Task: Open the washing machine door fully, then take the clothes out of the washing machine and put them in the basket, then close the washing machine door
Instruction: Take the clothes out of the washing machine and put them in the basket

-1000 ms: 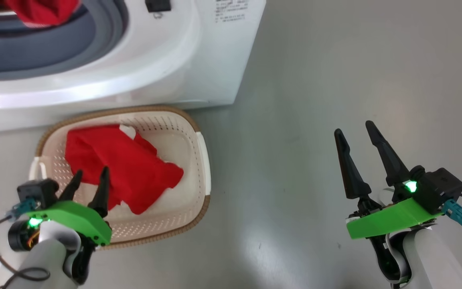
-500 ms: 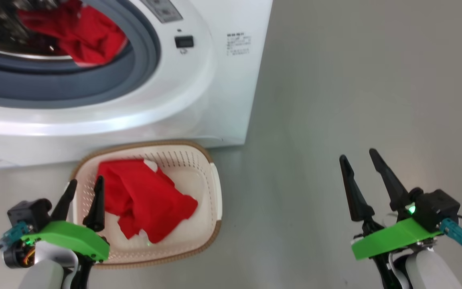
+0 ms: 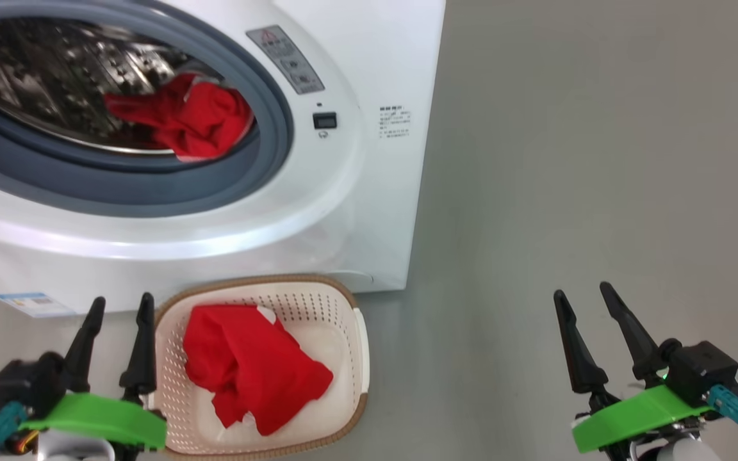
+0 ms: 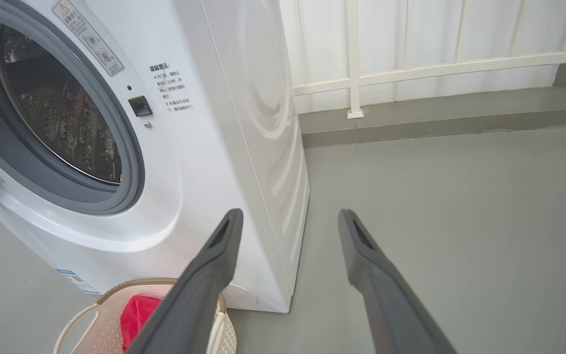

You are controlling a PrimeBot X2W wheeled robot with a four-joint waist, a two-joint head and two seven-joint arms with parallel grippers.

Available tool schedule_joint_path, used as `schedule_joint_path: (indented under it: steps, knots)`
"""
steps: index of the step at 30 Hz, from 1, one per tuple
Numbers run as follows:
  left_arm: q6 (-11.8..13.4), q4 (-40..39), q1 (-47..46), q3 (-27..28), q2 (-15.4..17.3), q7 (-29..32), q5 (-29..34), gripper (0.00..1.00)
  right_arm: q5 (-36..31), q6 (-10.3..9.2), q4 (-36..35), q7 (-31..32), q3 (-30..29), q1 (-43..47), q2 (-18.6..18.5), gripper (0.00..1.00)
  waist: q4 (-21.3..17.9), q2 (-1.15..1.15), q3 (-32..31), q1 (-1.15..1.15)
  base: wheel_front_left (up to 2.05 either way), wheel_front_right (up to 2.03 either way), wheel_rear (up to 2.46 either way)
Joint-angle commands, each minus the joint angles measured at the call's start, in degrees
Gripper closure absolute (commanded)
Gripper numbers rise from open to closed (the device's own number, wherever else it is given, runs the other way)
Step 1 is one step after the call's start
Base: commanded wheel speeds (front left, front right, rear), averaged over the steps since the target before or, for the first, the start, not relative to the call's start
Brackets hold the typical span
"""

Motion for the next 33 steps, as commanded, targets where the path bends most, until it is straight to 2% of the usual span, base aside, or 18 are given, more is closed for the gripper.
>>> schedule_joint_path:
  steps: [1,16,33]
  knots:
    - [0.04,-2.07,0.6,2.28,1.13,-0.29,0.71,0.0,-0.62,0.36,-1.47,-0.38,1.14,0.16,0.01,0.0,0.45,0.0,-1.48,0.0,0.0,0.0,0.0]
    - [0.04,-14.75,12.12,6.42,-1.91,-0.29,5.29,0.0,-0.79,0.36,-3.0,-0.38,-0.98,5.42,0.01,0.0,0.66,0.0,-4.85,0.0,0.0,0.0,0.0]
    - [0.04,-15.34,11.95,5.97,-2.37,-0.29,4.42,0.0,-0.42,0.36,-3.33,-0.38,-0.94,4.96,0.01,0.0,0.28,0.0,-3.76,0.0,0.0,0.0,0.0]
